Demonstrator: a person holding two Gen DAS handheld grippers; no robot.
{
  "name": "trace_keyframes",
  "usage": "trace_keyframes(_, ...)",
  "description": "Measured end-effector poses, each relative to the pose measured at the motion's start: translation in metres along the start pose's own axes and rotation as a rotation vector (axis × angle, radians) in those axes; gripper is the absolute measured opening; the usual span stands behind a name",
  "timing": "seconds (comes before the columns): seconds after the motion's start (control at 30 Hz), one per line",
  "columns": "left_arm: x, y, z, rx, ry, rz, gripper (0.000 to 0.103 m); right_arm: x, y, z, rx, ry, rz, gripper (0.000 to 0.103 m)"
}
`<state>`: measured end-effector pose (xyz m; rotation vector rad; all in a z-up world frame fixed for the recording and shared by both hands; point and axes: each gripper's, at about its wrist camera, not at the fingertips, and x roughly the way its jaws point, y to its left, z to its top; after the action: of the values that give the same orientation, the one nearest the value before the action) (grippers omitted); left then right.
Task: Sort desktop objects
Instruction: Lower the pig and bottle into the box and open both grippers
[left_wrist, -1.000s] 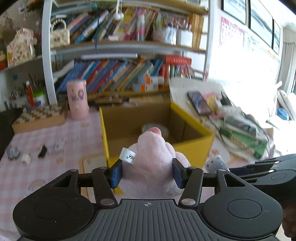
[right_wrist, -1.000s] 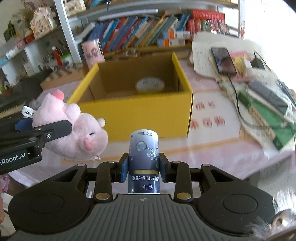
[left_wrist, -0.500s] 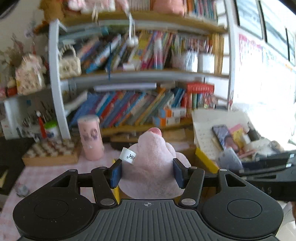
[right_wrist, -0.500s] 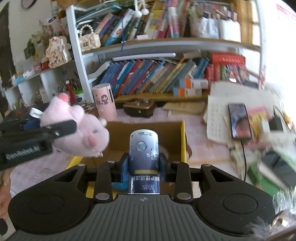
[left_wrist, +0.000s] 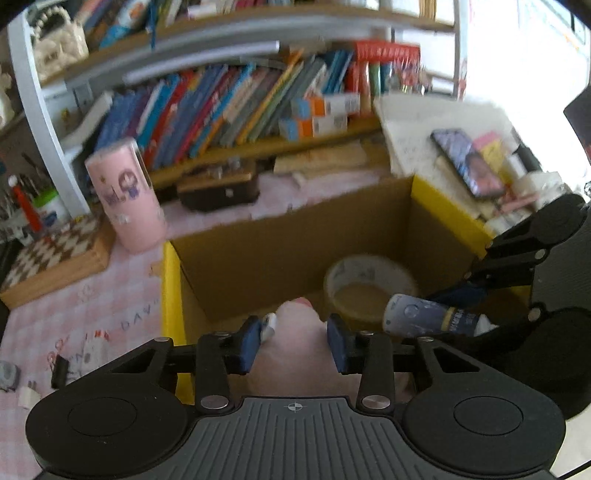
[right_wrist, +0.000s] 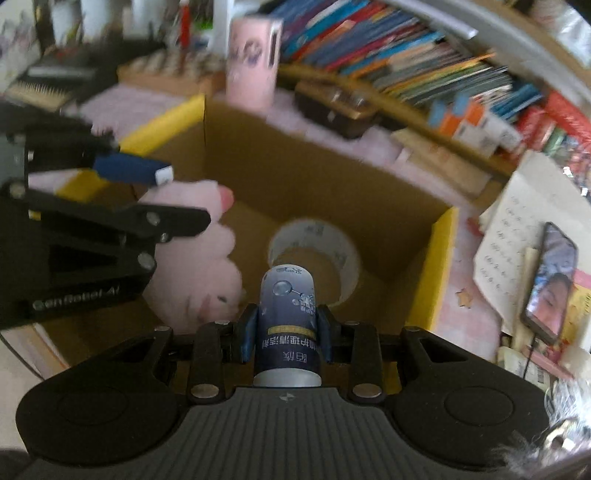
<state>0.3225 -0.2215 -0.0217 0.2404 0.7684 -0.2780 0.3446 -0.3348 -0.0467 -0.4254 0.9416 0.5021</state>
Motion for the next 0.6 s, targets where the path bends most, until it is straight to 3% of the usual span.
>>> trace_keyframes(0.2,0.008,-0.013,0.0,0.064,0.015,0.003,0.035,0.017,0.013,0.001,-0.106,0.094,0.035,0.031)
trace_keyframes(0.3,0.007,-0.022,-0.001,0.107,-0.006,0.019,0.038,0.02,0.012,0.001,-0.089,0.126,0.05,0.031)
trace_keyframes(0.37,0.002,-0.024,-0.001,0.107,-0.022,0.02,0.058,0.015,0.01,0.001,-0.067,0.093,0.049,0.034)
trace_keyframes(0.43,-0.01,-0.022,-0.001,0.077,-0.074,0.023,0.065,0.008,0.009,0.0,-0.062,0.045,0.033,0.048)
trace_keyframes(0.6,-0.056,-0.013,-0.005,0.014,-0.212,0.043,0.076,-0.031,0.008,-0.005,0.017,-0.112,-0.008,0.054)
